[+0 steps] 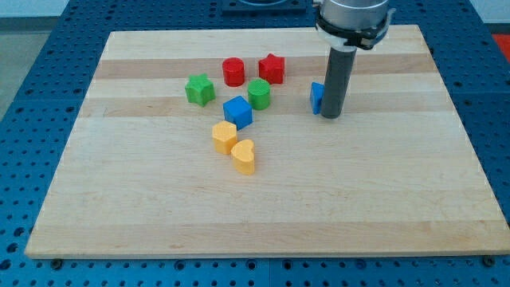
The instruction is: Push the yellow hexagon towards the center left of the board
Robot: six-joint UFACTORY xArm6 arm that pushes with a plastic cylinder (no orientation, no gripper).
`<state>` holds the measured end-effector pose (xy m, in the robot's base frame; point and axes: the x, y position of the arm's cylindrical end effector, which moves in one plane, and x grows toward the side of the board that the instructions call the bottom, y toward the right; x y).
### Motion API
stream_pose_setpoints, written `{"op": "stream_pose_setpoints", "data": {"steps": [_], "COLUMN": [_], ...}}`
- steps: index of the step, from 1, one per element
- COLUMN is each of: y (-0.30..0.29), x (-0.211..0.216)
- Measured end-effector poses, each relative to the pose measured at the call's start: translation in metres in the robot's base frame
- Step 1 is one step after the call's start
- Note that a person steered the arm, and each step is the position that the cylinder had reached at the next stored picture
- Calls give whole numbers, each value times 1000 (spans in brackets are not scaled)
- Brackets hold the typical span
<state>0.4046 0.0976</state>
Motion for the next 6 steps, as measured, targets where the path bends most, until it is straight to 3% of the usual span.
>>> {"op": "stream_pose_setpoints", "data": {"steps": [4, 6], "y": [-10, -18], "x": [-26, 6]}}
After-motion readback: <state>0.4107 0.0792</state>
